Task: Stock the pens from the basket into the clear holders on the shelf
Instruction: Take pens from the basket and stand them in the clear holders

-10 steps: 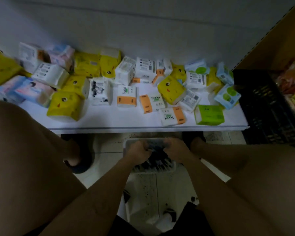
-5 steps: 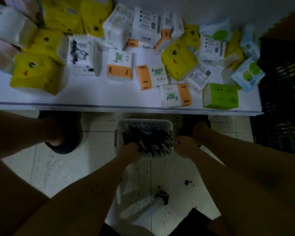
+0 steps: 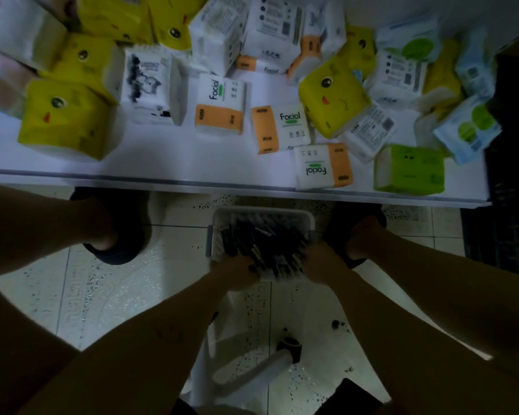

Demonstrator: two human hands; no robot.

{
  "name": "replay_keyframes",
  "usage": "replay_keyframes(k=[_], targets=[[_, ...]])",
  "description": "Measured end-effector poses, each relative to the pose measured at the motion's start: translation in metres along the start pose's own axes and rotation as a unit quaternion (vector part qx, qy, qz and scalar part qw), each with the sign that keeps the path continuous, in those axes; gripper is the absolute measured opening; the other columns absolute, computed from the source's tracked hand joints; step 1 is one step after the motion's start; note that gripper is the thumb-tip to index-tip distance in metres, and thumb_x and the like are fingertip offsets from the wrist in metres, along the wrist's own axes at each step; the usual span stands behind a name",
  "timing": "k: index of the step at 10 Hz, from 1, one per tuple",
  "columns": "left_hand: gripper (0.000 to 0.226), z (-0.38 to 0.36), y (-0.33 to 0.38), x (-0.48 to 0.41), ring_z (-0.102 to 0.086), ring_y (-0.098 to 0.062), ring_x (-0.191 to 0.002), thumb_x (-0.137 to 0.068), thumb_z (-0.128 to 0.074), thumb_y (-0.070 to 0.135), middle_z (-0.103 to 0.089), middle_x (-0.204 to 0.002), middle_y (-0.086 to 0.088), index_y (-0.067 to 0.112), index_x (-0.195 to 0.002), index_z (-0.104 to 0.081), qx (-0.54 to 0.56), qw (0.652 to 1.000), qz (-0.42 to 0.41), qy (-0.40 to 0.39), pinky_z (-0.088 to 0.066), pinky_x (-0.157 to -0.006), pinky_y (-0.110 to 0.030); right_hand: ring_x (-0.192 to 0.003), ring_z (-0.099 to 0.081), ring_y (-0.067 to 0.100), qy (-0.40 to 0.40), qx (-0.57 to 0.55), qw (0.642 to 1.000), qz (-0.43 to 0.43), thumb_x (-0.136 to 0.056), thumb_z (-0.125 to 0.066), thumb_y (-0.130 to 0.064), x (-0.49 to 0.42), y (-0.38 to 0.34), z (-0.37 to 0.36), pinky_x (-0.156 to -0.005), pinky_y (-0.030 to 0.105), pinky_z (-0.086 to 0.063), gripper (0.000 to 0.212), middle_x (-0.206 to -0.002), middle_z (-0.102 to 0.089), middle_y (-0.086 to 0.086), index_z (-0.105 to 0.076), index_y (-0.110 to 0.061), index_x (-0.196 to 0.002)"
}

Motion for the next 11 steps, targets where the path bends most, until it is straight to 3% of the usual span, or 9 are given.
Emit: replay_keyframes(k=[1,2,3,4,7,8,9,10,11], targets=[[0.046,-0.006,0.004,0.005,-0.035,-0.029,-0.137,-0.099,-0.041,0.038,-0.041,-0.147,-0.005,0.021,-0.142,-0.043,-0.013,0.999,-0.030,-0.008,-0.027,-0.114,-0.044,-0.097,-0.055,0.030,0.015,-0.037,0.999,-0.007,-0.092,-0.047,-0.019,0.007,-0.001,0.003,-0.083,0.032,-0.044,0.029,-0.114,-0.060,0.018,-0.062,-0.005,-0.113],[0.039,-0.006,-0.004,-0.005,-0.048,-0.030,-0.125,-0.098,-0.042,0.034,-0.053,-0.138,-0.005,0.020,-0.132,-0.055,0.023,0.998,-0.045,0.031,-0.041,-0.105,-0.044,-0.090,-0.057,0.028,0.023,-0.061,0.998,0.003,-0.093,-0.049,-0.019,0.005,-0.001,-0.001,-0.081,0.032,-0.048,0.023,-0.098,-0.060,0.014,-0.064,-0.004,-0.102],[0.030,0.005,-0.003,-0.001,-0.062,-0.027,-0.099,-0.094,-0.050,0.031,-0.067,-0.106,-0.010,0.012,-0.109,-0.068,0.073,0.994,-0.043,0.062,-0.053,-0.089,-0.041,-0.083,-0.062,0.027,0.054,-0.072,0.996,0.005,-0.094,-0.054,-0.027,0.008,-0.003,0.004,-0.071,0.032,-0.051,0.026,-0.081,-0.056,0.009,-0.060,-0.006,-0.079],[0.024,0.019,-0.004,0.006,-0.063,-0.023,-0.079,-0.086,-0.063,0.038,-0.062,-0.074,-0.003,0.014,-0.085,-0.065,0.134,0.986,-0.030,0.095,-0.056,-0.076,-0.035,-0.076,-0.060,0.026,0.090,-0.103,0.990,-0.019,-0.090,-0.062,-0.033,0.016,-0.003,0.016,-0.062,0.028,-0.043,0.029,-0.079,-0.058,0.008,-0.058,-0.008,-0.076],[0.011,0.035,-0.023,0.027,-0.056,-0.006,-0.048,-0.090,-0.061,0.017,-0.062,-0.064,0.000,0.006,-0.088,-0.063,0.198,0.976,-0.010,0.093,-0.047,-0.049,-0.019,-0.081,-0.064,0.028,0.137,-0.131,0.981,-0.038,-0.087,-0.066,-0.026,0.042,-0.006,0.030,-0.060,0.030,-0.048,0.019,-0.089,-0.064,0.011,-0.061,-0.008,-0.091],[0.024,0.035,-0.017,0.039,-0.055,-0.018,-0.058,-0.098,-0.045,0.007,-0.057,-0.068,-0.008,0.002,-0.077,-0.056,0.236,0.969,-0.018,0.077,-0.057,-0.064,-0.037,-0.058,-0.058,0.021,0.071,-0.201,0.976,-0.043,-0.089,-0.056,-0.010,0.052,-0.009,0.024,-0.050,0.028,-0.049,0.014,-0.070,-0.059,0.009,-0.053,-0.008,-0.076],[0.017,0.049,-0.002,0.063,-0.054,-0.021,-0.063,-0.096,-0.040,0.000,-0.057,-0.075,-0.011,0.001,-0.093,-0.057,0.261,0.957,-0.038,0.123,-0.050,-0.053,-0.030,-0.050,-0.055,0.017,0.062,-0.237,0.969,-0.040,-0.090,-0.050,-0.005,0.074,-0.014,0.033,-0.046,0.024,-0.045,0.026,-0.063,-0.055,0.006,-0.045,-0.013,-0.065],[0.023,0.066,0.010,0.084,-0.058,-0.026,-0.080,-0.093,-0.041,-0.001,-0.062,-0.092,-0.017,0.002,-0.108,-0.058,0.268,0.947,-0.061,0.169,-0.050,-0.065,-0.031,-0.055,-0.055,0.018,0.078,-0.274,0.958,-0.004,-0.091,-0.049,-0.001,0.093,-0.022,0.044,-0.051,0.028,-0.051,0.028,-0.068,-0.053,0.007,-0.044,-0.015,-0.067],[0.026,0.094,0.022,0.111,-0.052,-0.020,-0.077,-0.098,-0.039,0.006,-0.057,-0.089,-0.010,0.005,-0.117,-0.055,0.330,0.907,-0.122,0.232,-0.044,-0.063,-0.023,-0.077,-0.062,0.034,0.090,-0.294,0.949,0.065,-0.092,-0.048,0.000,0.115,-0.040,0.061,-0.079,0.049,-0.056,0.010,-0.089,-0.060,0.021,-0.057,-0.004,-0.089]])
Point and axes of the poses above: each hand's wrist, its own x-axis away from the middle knuckle, its own z-axis out of the back of the hand, y = z × x, the point moved 9 cm from there along -x, towards the middle knuckle
